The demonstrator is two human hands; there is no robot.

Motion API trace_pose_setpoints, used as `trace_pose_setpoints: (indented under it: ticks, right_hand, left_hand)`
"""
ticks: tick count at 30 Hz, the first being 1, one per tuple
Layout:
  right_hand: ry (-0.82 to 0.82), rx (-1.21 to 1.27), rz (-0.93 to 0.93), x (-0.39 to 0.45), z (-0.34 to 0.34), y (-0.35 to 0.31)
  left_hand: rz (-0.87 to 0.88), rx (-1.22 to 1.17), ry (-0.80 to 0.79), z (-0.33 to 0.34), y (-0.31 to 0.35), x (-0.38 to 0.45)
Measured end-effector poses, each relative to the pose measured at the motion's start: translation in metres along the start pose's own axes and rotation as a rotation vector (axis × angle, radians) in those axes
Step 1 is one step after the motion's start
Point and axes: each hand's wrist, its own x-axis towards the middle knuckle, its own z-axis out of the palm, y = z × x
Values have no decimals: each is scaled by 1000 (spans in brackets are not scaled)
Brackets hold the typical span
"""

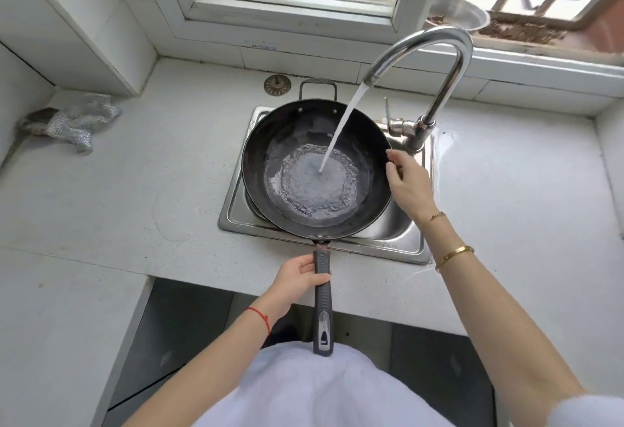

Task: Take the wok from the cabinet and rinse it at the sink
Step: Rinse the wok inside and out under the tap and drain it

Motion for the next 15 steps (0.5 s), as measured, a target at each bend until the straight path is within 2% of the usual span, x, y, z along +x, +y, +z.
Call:
trace_pose_setpoints:
  ticks: [4,8,12,15]
  right_hand:
    - [9,14,51,-90,27,10]
    - [-89,2,165,-165,66,9]
    - [-271,-44,272,-198,96,-5]
    - [-283,21,345,-199,109,-19]
  left_hand:
    - [23,43,15,1,0,-2]
    - [50,32,24,2,-2,-3]
    - [71,-1,29,-3,-4,2]
    - [81,5,15,-7,-2,9]
